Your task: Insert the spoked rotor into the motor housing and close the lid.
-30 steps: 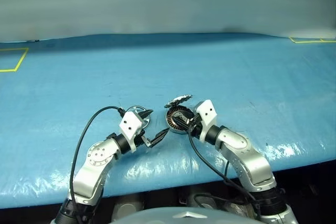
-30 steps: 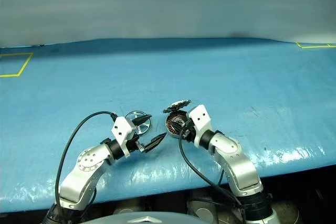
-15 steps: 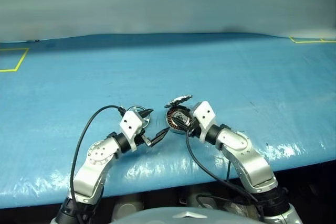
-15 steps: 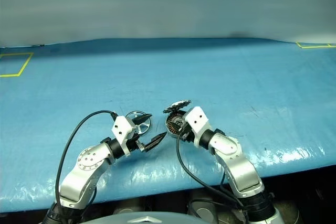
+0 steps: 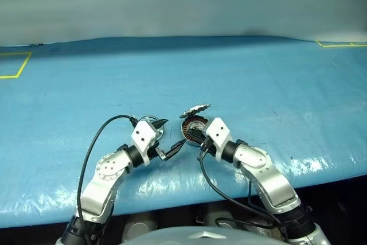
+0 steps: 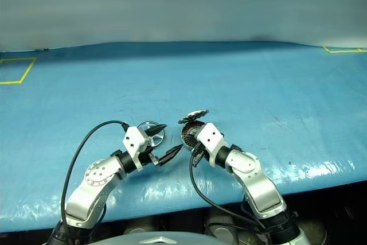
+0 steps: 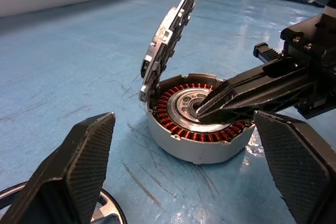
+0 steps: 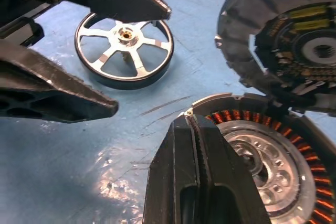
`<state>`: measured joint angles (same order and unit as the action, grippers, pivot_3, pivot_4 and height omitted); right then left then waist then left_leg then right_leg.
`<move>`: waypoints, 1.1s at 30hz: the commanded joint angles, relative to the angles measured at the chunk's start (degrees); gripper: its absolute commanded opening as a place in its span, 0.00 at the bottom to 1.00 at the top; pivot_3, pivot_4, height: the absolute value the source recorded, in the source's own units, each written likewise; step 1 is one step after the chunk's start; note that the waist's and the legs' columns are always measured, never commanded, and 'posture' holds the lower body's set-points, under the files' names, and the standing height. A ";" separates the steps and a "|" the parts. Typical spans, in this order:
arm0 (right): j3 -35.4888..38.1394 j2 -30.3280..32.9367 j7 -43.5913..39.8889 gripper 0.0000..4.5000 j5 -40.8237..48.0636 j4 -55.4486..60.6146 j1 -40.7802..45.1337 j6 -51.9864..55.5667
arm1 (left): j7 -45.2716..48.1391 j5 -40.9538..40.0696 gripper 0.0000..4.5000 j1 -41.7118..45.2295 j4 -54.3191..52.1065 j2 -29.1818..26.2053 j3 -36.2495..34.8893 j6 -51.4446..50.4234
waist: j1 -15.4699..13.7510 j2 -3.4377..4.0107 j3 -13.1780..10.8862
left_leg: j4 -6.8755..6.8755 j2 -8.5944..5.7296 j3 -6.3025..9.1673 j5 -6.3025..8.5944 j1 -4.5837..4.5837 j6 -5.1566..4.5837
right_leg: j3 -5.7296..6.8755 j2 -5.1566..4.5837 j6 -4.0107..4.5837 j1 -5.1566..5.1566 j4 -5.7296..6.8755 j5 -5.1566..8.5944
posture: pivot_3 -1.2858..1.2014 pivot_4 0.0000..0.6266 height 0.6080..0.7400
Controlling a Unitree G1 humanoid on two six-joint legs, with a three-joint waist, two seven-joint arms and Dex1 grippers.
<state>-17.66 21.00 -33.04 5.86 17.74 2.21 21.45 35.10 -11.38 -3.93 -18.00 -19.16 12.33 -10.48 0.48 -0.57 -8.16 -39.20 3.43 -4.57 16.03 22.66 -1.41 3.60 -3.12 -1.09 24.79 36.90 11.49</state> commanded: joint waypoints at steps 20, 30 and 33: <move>7.18 -3.26 6.28 0.01 2.22 -1.30 -0.49 6.24 | 0.41 -0.24 1.00 0.63 -1.38 0.08 0.95 0.10 | -0.06 0.00 0.00 | -0.01 -0.01 0.03 0.00 -0.02 0.00 | 0.03 -0.02 0.00 -0.04 0.00 0.00 | 0.52 0.24 1.00; 8.16 -2.30 3.47 0.01 5.95 4.43 -3.62 7.49 | 0.98 -0.18 1.00 1.58 -0.48 0.05 1.26 0.31 | -0.04 0.00 0.00 | 0.00 0.00 0.04 0.00 -0.01 0.00 | 0.04 -0.02 0.00 -0.04 -0.01 0.01 | 0.52 0.24 1.00; 9.32 -4.57 3.26 0.01 9.12 6.06 -2.84 5.91 | 1.26 -0.28 1.00 2.06 -0.03 0.19 1.25 0.40 | 0.05 0.01 -0.01 | 0.01 0.01 0.05 0.00 0.00 0.00 | 0.05 -0.01 0.01 -0.02 -0.02 0.01 | 0.52 0.24 1.00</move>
<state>-9.62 17.03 -29.62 13.13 20.94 -1.45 28.91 36.14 -11.37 -2.62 -17.75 -19.23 13.17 -10.75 0.53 -0.56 -8.17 -39.18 3.45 -4.53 16.03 22.66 -1.41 3.64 -3.12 -1.08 24.79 36.89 11.50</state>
